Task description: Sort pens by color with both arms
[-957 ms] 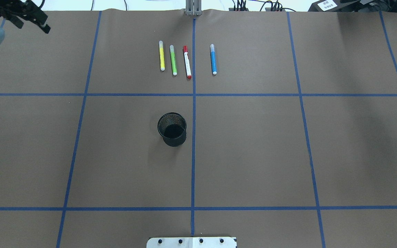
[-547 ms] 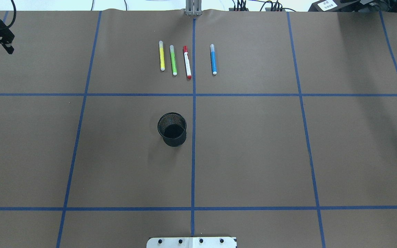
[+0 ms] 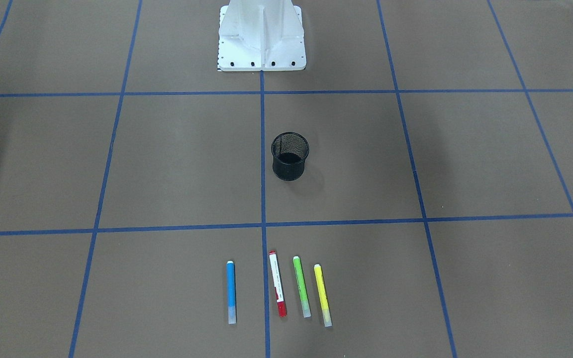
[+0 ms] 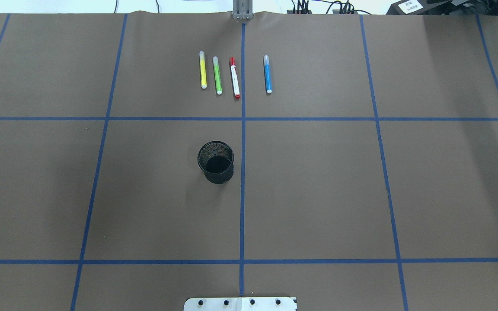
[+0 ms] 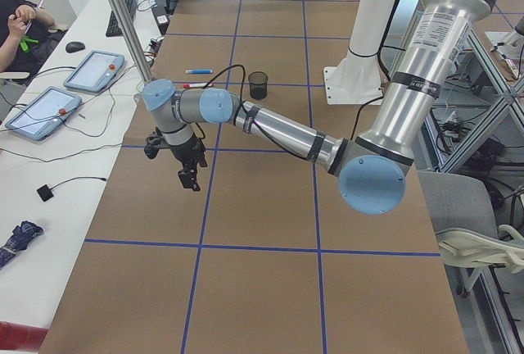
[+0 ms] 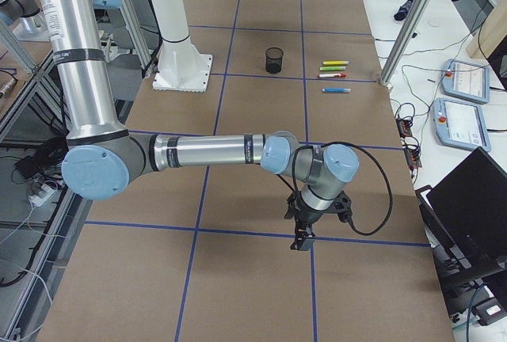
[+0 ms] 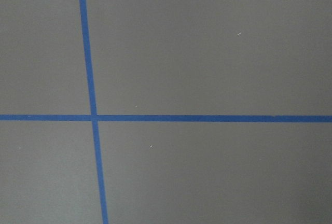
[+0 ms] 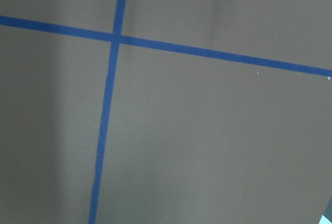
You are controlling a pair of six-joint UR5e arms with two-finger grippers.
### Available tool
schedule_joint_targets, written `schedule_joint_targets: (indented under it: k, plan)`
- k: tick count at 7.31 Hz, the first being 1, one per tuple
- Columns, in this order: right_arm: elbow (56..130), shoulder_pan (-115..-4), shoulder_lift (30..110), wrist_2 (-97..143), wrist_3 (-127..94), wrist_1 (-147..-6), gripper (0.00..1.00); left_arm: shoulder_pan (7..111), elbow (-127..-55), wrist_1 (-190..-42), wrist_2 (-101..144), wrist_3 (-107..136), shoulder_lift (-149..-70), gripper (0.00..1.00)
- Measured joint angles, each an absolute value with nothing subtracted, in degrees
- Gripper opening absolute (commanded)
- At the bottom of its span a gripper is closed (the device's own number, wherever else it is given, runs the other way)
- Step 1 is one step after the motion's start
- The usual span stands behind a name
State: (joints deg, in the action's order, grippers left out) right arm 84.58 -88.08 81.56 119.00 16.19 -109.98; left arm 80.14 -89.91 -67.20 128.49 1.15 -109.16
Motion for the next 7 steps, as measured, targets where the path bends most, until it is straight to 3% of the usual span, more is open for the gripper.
schedule_joint_targets:
  k: [4,7]
  plan:
    - [86.40,-88.14,81.52,120.24,13.79,-109.95,1.00,86.08,-73.95,-81.53,129.41,-9.24,-106.89,1.00]
    - [90.12,-88.15,82.07,125.66,4.63,-109.99,1.00,86.16,-72.37,-83.31,131.49,-8.94,-107.56,1.00]
